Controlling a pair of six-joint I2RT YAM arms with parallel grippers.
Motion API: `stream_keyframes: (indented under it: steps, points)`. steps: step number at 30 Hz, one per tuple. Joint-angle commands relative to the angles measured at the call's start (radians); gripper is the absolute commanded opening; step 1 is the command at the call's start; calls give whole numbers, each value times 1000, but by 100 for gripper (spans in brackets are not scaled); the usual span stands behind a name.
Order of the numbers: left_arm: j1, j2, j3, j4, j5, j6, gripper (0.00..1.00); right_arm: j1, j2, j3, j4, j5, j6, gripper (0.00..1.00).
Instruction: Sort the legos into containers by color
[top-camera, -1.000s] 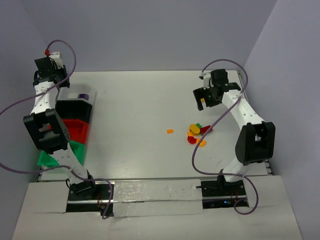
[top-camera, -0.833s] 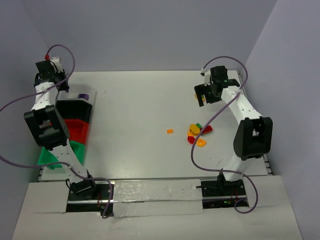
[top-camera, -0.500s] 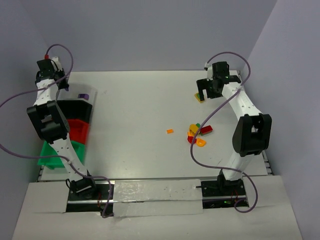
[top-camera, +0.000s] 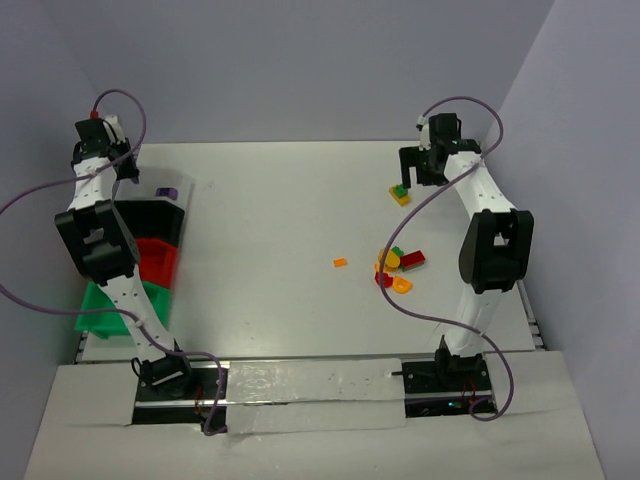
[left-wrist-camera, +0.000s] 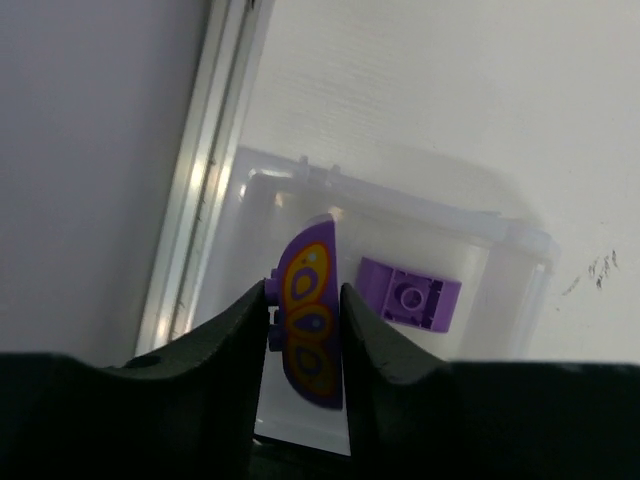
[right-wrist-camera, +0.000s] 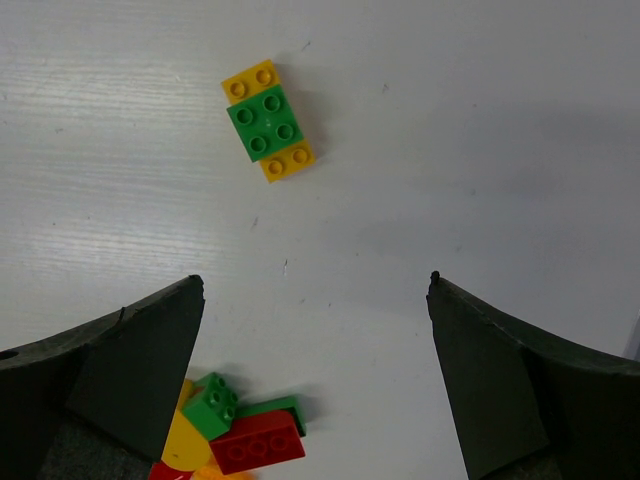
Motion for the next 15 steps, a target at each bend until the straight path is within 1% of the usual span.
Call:
stream_keyframes:
  steps: [1, 2, 4, 7, 8, 9, 12, 15]
  points:
    - [-3, -62, -34, -7, 16, -14, 48, -8, 21, 49, 12, 11, 16, 100]
    - [-3, -67, -34, -11, 17, -15, 54, -10, 26, 52, 12, 9, 16, 100]
    - [-3, -73, -31, -16, 19, -19, 62, -9, 36, 61, 8, 5, 15, 100]
    - [-4, -84, -14, -19, 34, -23, 69, -10, 52, 83, 0, -9, 14, 99]
    - [-4, -91, 4, -21, 55, -60, 72, -10, 58, 90, 0, -14, 12, 98]
    - [-7, -95, 13, -21, 67, -62, 72, -10, 61, 93, 0, -14, 12, 98]
    - [-21, -125, 59, -18, 97, -67, 73, -10, 83, 104, 0, -22, 12, 93]
    - [-59, -177, 85, 4, 131, -63, 74, -9, 130, 144, -3, -20, 5, 84]
